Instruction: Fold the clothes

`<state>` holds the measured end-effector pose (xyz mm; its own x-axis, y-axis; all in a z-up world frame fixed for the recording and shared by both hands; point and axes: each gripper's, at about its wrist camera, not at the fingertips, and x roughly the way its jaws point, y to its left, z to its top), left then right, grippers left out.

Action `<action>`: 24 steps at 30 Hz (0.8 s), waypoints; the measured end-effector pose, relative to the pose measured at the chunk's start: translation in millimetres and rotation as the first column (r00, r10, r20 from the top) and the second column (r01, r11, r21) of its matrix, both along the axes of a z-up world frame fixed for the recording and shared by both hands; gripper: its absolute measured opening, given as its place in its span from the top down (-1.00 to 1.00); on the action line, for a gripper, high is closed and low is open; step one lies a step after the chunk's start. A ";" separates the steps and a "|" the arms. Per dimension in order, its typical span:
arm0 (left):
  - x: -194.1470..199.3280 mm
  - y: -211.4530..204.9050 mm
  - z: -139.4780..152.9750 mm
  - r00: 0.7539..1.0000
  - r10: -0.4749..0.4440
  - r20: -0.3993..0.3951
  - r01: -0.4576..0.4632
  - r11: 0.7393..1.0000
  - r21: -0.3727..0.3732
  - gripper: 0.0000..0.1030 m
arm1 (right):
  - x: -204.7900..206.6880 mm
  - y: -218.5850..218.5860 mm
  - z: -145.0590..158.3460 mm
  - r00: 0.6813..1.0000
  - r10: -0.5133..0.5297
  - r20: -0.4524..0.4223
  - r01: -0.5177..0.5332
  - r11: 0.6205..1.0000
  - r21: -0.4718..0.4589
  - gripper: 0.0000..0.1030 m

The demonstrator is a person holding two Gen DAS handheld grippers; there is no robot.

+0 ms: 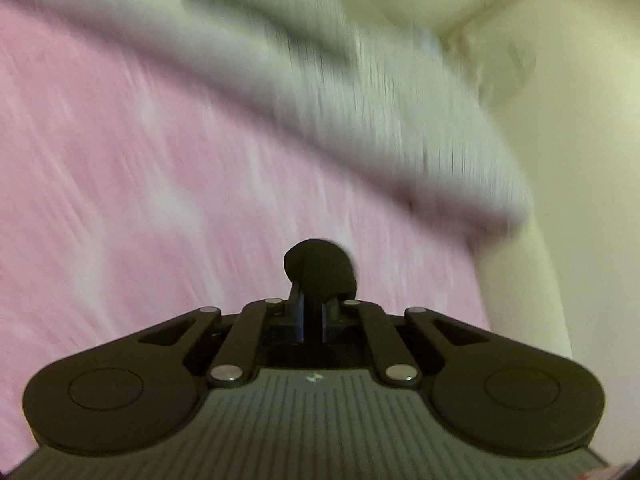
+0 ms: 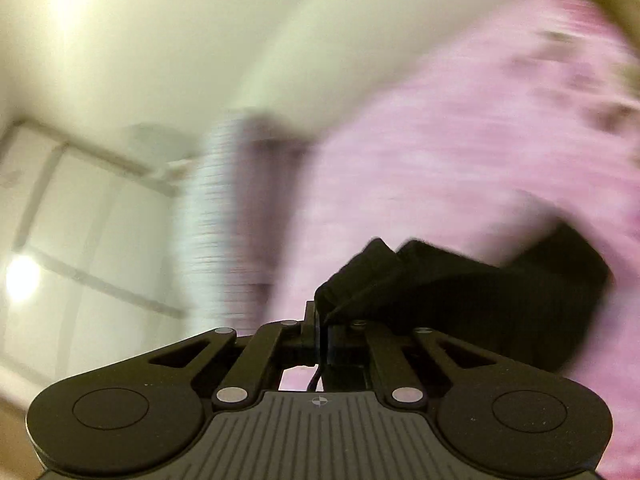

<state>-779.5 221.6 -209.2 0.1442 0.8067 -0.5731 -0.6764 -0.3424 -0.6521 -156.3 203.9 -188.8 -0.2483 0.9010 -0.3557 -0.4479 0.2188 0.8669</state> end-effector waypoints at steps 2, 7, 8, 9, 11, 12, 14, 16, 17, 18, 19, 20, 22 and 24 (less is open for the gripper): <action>-31.6 -31.1 48.3 0.993 0.098 -0.062 -0.092 0.991 0.099 0.91 | -31.6 38.1 37.1 0.996 0.087 -0.018 -0.084 0.989 0.124 0.93; -87.5 -118.5 165.2 0.934 0.326 -0.146 -0.260 0.901 0.348 0.90 | -108.5 86.0 118.9 0.951 0.305 -0.047 -0.263 0.882 0.392 0.94; -92.8 -138.6 183.2 0.922 0.364 -0.134 -0.289 0.875 0.387 0.90 | -121.8 91.3 133.5 0.938 0.343 -0.045 -0.291 0.852 0.436 0.94; -95.2 -156.1 194.9 0.913 0.390 -0.121 -0.311 0.856 0.413 0.90 | -128.8 90.1 142.7 0.927 0.373 -0.029 -0.319 0.828 0.462 0.95; -91.9 -191.9 200.6 0.899 0.428 -0.095 -0.354 0.836 0.420 0.86 | -142.7 87.7 161.1 0.903 0.430 0.006 -0.373 0.775 0.509 0.95; -87.7 -209.7 196.7 0.893 0.443 -0.079 -0.377 0.833 0.406 0.84 | -148.4 86.0 168.3 0.889 0.456 0.023 -0.399 0.751 0.526 0.95; -73.3 -244.3 169.0 0.884 0.467 -0.030 -0.432 0.838 0.333 0.70 | -144.9 76.4 158.4 0.870 0.491 0.040 -0.447 0.753 0.483 0.95; -51.9 -278.7 118.0 0.862 0.505 0.039 -0.503 0.843 0.193 0.67 | -129.3 58.7 132.0 0.866 0.492 0.092 -0.489 0.792 0.365 0.95; -39.7 -296.7 87.0 0.846 0.528 0.070 -0.533 0.841 0.095 0.67 | -119.0 46.9 113.7 0.866 0.485 0.121 -0.498 0.816 0.294 0.95; -27.7 -313.4 56.3 0.830 0.550 0.096 -0.552 0.834 -0.005 0.66 | -105.1 32.9 89.4 0.869 0.473 0.143 -0.493 0.847 0.199 0.95; -13.8 -331.1 24.2 0.813 0.570 0.116 -0.560 0.821 -0.112 0.65 | -91.3 18.9 64.8 0.871 0.463 0.164 -0.481 0.871 0.102 0.95; 1.0 -349.3 -8.7 0.796 0.591 0.131 -0.558 0.800 -0.221 0.65 | -77.2 4.1 38.6 0.874 0.453 0.174 -0.459 0.888 -0.003 0.95; 28.9 -382.1 -53.8 0.748 0.651 0.131 -0.569 0.730 -0.377 0.65 | -45.0 -26.9 -18.9 0.878 0.427 0.217 -0.376 0.895 -0.240 0.94; 47.3 -402.4 -75.5 0.719 0.683 0.125 -0.569 0.683 -0.458 0.65 | -18.1 -47.4 -68.6 0.883 0.418 0.214 -0.294 0.847 -0.444 0.93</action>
<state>-732.3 -180.7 -284.8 -0.1272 0.5016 -0.8557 -0.0321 -0.8644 -0.5018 -174.5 156.5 -257.3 -0.3533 0.5420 -0.7625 -0.7775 0.2832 0.5615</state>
